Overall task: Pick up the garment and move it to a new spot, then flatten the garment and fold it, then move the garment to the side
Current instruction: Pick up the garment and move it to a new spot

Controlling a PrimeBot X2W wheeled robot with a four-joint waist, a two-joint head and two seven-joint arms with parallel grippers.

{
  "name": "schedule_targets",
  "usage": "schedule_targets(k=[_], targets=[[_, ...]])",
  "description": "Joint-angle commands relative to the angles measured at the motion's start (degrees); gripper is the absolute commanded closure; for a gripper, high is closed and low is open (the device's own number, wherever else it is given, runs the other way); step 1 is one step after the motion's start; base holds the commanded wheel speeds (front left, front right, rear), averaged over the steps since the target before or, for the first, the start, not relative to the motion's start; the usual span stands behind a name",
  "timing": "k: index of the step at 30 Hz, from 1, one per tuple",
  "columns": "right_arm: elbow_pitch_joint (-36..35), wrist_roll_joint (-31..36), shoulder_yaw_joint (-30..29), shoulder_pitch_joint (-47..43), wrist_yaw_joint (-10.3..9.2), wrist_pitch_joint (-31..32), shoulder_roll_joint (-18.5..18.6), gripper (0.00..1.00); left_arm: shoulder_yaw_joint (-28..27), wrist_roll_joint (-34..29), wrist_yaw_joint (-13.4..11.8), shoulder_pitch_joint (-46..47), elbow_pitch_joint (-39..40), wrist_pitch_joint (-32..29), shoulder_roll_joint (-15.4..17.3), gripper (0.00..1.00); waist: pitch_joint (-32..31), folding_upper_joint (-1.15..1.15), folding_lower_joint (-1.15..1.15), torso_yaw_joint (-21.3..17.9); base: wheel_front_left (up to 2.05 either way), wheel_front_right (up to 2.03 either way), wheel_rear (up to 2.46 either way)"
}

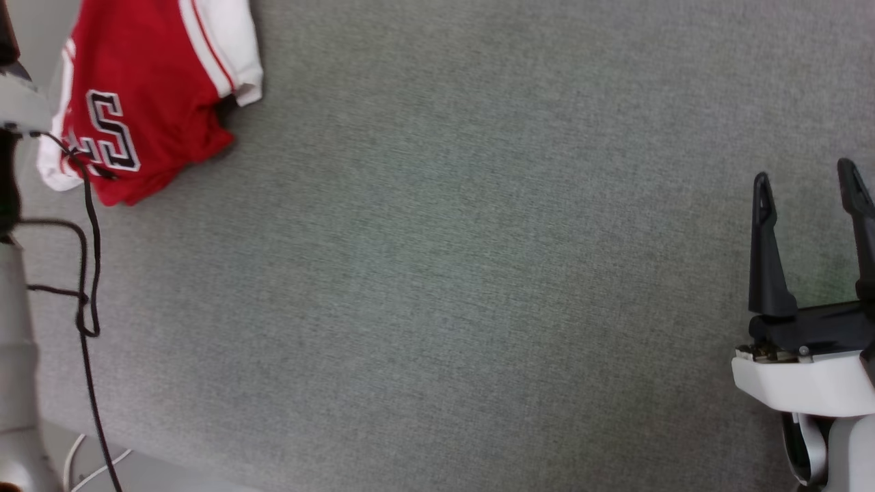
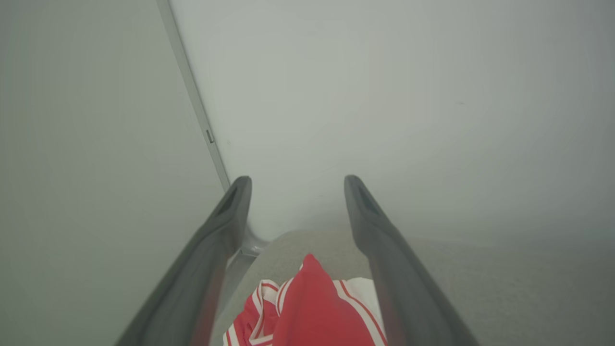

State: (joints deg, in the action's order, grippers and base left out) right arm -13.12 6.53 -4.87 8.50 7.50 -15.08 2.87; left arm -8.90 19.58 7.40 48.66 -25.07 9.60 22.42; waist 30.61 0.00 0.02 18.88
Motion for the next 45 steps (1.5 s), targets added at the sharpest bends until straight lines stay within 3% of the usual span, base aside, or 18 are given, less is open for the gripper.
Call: schedule_targets(k=[1,2,7,14,19,22,29,30,31,32,38,45], targets=[[-0.8,0.4,0.2,1.4,-0.02,-0.1,0.0,0.00,3.7,3.5,0.0,2.6,-1.8,-3.8,3.3,0.00,2.0,0.00,-0.02,-1.5,0.00,0.00,0.00],[-0.8,0.4,0.2,1.4,-0.02,-0.1,0.0,0.00,3.7,3.5,0.0,2.6,-1.8,-3.8,3.3,0.00,2.0,0.00,-0.02,-1.5,0.00,0.00,0.00],[-1.7,1.1,0.5,2.4,-0.02,-0.1,0.0,0.00,14.5,13.8,0.0,7.0,-5.6,-15.7,9.6,0.00,3.8,0.00,-0.02,-2.4,0.00,0.00,0.00],[-2.5,1.4,0.9,3.4,-0.02,-0.1,0.0,0.00,25.3,27.7,0.0,10.4,-7.4,-37.8,15.8,0.00,5.8,0.00,-0.02,-3.7,0.00,0.00,0.00],[-2.1,1.0,1.1,3.8,-0.02,-0.1,0.0,0.00,30.8,36.1,0.0,9.9,-7.7,-51.6,17.2,0.00,6.9,0.00,-0.02,-4.9,0.00,0.00,0.00],[-1.7,0.6,1.1,4.2,-0.02,-0.1,0.0,0.00,34.4,36.7,0.0,8.9,-8.7,-55.7,18.6,0.00,7.6,0.00,-0.02,-5.5,0.00,0.00,0.00],[-0.7,-0.3,1.7,4.7,-0.02,-0.1,0.0,0.00,39.8,39.0,-0.1,5.4,-13.6,-56.5,16.8,0.00,7.7,0.00,-0.02,-6.9,0.00,0.00,0.00],[-0.5,-0.4,1.6,4.7,-0.02,-0.1,0.0,0.00,40.4,39.0,-0.1,5.4,-13.9,-56.4,17.0,0.10,7.5,0.00,-0.02,-7.0,0.00,0.00,0.00],[-0.3,-0.5,1.6,4.7,-0.02,-0.1,0.0,0.00,40.9,39.1,-0.1,5.6,-14.0,-56.1,17.4,0.79,7.2,0.00,-0.02,-7.0,0.00,0.00,0.00],[-0.1,-0.5,1.5,4.5,-0.02,-0.1,0.0,0.00,41.3,39.3,-0.1,5.9,-14.1,-55.7,17.7,1.00,6.7,0.00,-0.02,-7.1,0.00,0.00,0.00],[1.0,-1.8,1.6,3.1,-0.02,-0.1,0.0,0.00,41.7,39.0,0.0,10.6,-12.9,-50.5,21.5,1.00,2.5,0.00,-0.02,-6.8,0.00,0.00,0.00],[2.3,-3.9,1.7,1.3,-0.02,-0.1,0.0,0.00,46.5,37.0,0.0,14.0,-5.6,-45.4,24.9,1.00,-4.2,0.00,-0.02,-6.9,0.00,0.00,0.00]])
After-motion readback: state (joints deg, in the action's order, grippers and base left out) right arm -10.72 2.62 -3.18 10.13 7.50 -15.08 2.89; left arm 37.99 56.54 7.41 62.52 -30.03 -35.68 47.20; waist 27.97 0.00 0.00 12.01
